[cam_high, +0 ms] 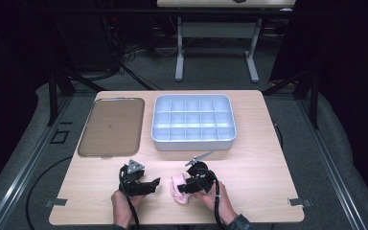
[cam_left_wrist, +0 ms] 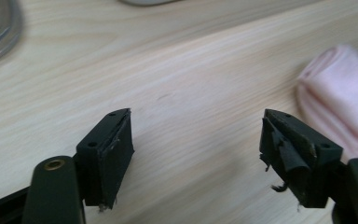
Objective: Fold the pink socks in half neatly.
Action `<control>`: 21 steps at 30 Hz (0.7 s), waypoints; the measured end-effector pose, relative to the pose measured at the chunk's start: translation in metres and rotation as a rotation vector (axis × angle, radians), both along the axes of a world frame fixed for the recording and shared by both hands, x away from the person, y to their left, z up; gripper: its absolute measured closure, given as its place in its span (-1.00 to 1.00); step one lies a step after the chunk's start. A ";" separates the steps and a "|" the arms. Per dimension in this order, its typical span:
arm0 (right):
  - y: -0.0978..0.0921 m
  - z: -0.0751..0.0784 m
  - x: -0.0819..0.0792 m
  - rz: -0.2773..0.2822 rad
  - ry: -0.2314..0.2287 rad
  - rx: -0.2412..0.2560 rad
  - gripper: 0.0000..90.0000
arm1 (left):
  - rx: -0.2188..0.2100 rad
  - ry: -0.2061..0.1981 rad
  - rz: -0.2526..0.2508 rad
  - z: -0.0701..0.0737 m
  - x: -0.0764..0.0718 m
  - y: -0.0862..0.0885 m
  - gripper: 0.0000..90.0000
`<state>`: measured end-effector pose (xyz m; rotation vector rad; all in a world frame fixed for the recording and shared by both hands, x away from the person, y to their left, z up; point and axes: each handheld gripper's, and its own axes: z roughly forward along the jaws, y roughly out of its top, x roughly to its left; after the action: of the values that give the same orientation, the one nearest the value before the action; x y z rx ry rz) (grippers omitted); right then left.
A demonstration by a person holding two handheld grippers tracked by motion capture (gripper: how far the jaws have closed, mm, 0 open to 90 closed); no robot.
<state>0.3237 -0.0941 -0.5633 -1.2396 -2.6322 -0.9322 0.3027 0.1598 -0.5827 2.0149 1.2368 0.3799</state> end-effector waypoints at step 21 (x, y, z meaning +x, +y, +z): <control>-0.003 0.000 0.014 0.049 0.118 0.031 0.55 | 0.094 -0.085 -0.011 -0.008 -0.004 -0.001 -0.68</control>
<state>0.3374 -0.0969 -0.5638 -1.1792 -2.5357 -0.8613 0.2983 0.1584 -0.5908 2.0612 1.1752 0.5217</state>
